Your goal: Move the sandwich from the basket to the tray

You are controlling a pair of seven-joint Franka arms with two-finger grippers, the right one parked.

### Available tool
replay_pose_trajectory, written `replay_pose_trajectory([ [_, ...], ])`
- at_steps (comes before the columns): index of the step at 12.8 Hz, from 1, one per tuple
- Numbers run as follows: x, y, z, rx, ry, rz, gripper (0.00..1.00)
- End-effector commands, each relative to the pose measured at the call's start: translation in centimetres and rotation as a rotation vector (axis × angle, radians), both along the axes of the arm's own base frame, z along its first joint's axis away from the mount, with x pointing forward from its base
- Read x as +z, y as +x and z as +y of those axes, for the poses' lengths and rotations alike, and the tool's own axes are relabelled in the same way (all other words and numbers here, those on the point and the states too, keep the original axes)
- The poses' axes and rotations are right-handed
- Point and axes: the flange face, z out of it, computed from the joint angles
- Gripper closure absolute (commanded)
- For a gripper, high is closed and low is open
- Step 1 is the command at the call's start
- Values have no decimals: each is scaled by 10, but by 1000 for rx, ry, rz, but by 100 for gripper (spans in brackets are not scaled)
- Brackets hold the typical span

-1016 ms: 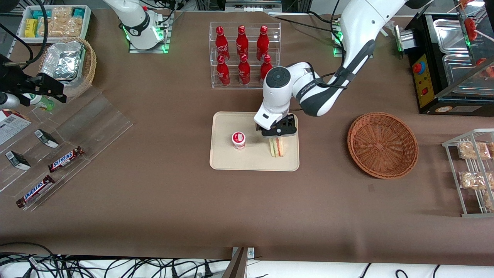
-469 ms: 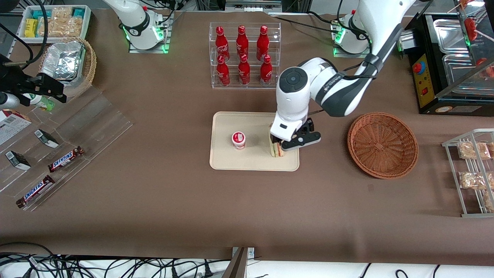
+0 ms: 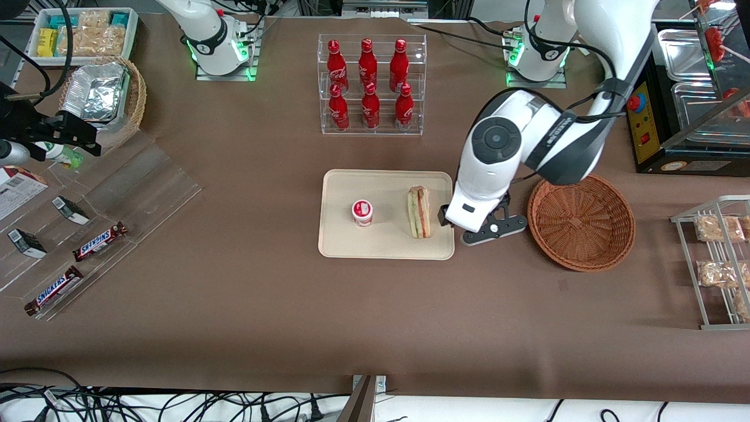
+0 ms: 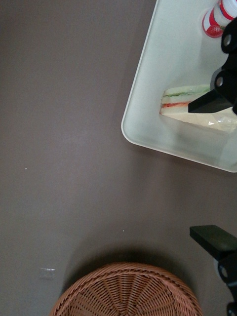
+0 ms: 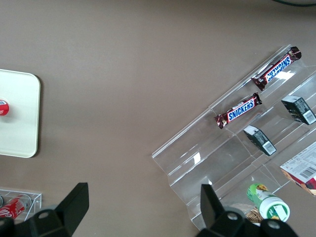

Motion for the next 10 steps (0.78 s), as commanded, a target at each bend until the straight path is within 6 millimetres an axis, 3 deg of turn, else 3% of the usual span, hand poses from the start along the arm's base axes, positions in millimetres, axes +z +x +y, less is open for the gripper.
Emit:
replay_pose_trajectory([
  [1,22,4,29,-64,-16,48,0],
  [5,62,17,108,-169,-51,100,0],
  [10,87,23,197,-299,-80,147,0],
])
